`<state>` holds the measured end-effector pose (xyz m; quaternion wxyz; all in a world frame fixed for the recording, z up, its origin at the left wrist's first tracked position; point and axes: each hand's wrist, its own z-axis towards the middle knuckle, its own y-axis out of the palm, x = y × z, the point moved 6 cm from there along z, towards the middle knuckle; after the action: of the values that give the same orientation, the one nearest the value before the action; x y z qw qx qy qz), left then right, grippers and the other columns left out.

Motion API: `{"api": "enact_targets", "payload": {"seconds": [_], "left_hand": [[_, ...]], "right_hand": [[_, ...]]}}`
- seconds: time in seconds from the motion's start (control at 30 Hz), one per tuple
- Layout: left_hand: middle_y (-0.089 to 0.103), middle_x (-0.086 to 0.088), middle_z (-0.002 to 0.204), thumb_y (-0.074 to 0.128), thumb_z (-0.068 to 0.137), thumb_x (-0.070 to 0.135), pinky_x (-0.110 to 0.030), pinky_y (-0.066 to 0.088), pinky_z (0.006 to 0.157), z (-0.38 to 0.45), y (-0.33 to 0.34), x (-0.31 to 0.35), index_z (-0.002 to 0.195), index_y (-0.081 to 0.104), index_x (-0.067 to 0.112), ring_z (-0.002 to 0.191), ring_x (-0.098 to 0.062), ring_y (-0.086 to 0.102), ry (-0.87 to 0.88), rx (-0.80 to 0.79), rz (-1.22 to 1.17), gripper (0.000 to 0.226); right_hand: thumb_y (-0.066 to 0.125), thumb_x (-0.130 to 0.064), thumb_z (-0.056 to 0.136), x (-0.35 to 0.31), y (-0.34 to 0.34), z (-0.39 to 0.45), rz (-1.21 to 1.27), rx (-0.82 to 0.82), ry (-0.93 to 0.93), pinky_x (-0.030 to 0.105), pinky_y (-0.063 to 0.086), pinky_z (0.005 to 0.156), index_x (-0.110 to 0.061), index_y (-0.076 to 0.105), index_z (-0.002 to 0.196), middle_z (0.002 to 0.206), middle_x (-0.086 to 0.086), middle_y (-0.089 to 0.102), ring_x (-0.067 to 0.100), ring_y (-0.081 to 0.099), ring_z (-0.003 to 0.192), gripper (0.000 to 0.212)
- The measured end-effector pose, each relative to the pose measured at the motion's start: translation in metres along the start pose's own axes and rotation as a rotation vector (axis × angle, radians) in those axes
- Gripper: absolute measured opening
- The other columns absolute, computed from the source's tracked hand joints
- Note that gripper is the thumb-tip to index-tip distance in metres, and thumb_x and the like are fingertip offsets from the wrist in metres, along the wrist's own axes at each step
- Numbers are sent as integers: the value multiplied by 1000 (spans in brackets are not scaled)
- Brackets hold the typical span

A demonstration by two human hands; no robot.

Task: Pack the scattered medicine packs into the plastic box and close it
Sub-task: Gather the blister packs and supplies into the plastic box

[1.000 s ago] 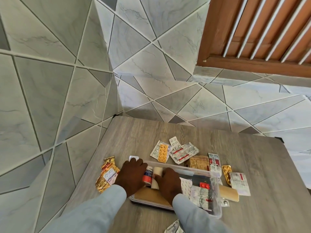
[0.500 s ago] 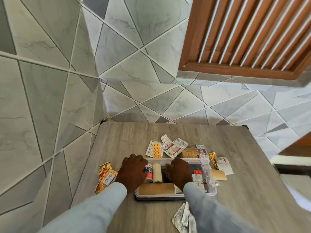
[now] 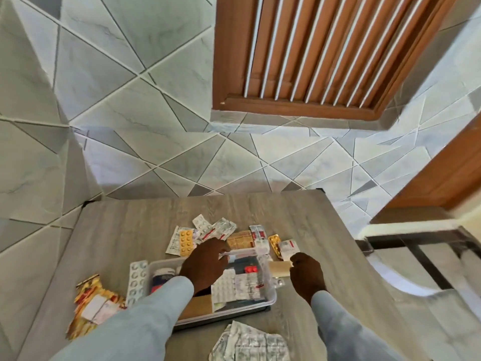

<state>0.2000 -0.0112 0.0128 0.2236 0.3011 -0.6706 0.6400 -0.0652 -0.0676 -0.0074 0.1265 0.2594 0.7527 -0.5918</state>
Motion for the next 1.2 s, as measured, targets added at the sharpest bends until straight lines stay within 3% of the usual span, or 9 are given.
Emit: {"api": "enact_targets", "payload": {"seconds": [0.17,0.37,0.47,0.53,0.63,0.7,0.8,1.0,1.2], "left_hand": [[64,6,114,52,89,25,-29,47,95,26,26,13,106,63,30,107,-14,58,-62,39,-24,21],[65,7,103,52,88,17,-25,47,85,29,19,9,100,65,25,92,-8,57,-114,131,-14,19],[62,8,100,54,87,14,-23,43,81,24,2,-2,101,66,24,90,-11,56,-168,180,-27,21],[66,4,101,55,86,13,-27,45,83,19,-12,-11,101,66,22,88,-14,59,-195,222,-39,21],[68,1,98,58,84,10,-34,49,85,11,-33,-26,96,68,20,85,-17,61,-224,293,-69,19],[66,3,94,59,84,11,-32,49,83,3,-42,-37,96,68,21,81,-15,59,-249,312,-97,18],[66,5,94,57,85,14,-32,50,81,-12,-47,-50,95,67,24,80,-15,60,-256,292,-121,18],[65,6,100,57,86,13,-25,47,84,-43,-45,-72,100,66,23,90,-13,60,-216,226,-109,20],[66,5,105,56,86,19,-26,47,89,-60,-50,-89,101,64,26,99,-12,59,-168,170,-93,18]], "right_hand": [[49,-18,89,1,28,34,-318,-223,-189,38,33,112,-31,43,140,144,2,47,27,44,131,52],[45,-19,87,-19,41,50,-625,-258,-475,44,33,103,-26,53,126,127,3,58,29,44,122,40],[50,-28,88,-22,28,61,-496,-209,-465,39,42,94,-22,56,122,122,6,59,30,51,115,35],[55,-35,88,-30,9,63,-296,-155,-419,34,46,78,-16,62,108,108,10,60,30,58,99,28],[58,-30,88,-53,-8,53,-46,-117,-395,24,33,53,-13,63,83,83,10,64,28,59,73,19],[60,-31,88,-77,1,29,45,-154,-423,20,30,50,-15,64,80,72,3,62,26,62,71,18],[69,-39,80,-101,52,-12,109,-284,-380,25,41,63,-18,67,90,82,-1,62,22,62,81,24],[81,-34,68,-117,138,-70,275,-404,-117,40,54,79,-25,49,67,75,-3,57,22,61,80,34],[70,-32,81,-126,151,-67,33,-295,-91,33,50,90,-14,62,96,111,10,68,28,62,106,25]]}}
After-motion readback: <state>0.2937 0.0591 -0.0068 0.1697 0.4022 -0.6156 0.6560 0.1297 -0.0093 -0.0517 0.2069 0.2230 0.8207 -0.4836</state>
